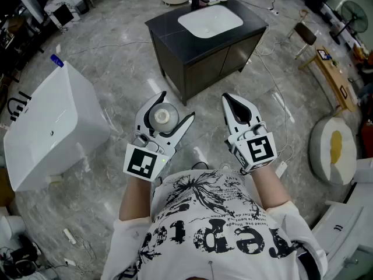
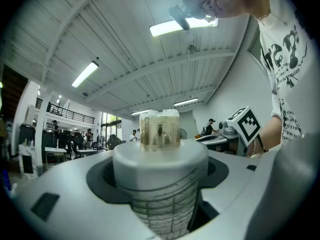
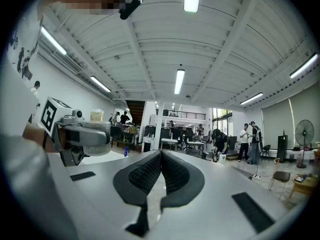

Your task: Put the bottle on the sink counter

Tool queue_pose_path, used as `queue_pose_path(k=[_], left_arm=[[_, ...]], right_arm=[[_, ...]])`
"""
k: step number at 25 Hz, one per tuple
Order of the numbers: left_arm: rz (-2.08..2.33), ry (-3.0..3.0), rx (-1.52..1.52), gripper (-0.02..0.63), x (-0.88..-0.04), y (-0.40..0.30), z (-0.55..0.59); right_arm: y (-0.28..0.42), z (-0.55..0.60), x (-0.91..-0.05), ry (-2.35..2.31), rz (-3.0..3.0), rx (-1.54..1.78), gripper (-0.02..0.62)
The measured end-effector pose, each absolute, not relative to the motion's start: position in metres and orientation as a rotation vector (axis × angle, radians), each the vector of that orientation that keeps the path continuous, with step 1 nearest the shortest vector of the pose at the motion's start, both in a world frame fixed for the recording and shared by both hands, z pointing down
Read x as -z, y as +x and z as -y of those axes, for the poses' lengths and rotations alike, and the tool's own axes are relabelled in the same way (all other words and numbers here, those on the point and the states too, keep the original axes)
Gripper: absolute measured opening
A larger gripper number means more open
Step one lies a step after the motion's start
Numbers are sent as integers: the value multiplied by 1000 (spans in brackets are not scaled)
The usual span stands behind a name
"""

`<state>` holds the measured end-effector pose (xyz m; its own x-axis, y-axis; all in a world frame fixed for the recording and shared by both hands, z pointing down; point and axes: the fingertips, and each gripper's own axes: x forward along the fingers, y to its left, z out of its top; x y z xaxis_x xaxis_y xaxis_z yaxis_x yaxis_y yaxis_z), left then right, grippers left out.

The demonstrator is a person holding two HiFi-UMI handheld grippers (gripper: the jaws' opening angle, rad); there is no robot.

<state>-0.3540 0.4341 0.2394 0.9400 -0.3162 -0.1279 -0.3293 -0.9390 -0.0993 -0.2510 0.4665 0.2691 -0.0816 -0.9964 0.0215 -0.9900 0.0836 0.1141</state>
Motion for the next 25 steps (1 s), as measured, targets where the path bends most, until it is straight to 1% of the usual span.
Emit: queue_pose_path(k=[16, 21, 25], left_arm=[[-497, -2998, -145, 348, -258, -351, -418], [-561, -3002, -133, 348, -268, -339, -399], [-636, -2980, -111, 348, -278, -313, -367]], right_arm=[[-247, -457, -281, 2123, 2249, 77, 14], [-226, -437, -292, 2107, 2284, 43, 15], [-189, -400, -301, 2094, 2331, -5, 15]])
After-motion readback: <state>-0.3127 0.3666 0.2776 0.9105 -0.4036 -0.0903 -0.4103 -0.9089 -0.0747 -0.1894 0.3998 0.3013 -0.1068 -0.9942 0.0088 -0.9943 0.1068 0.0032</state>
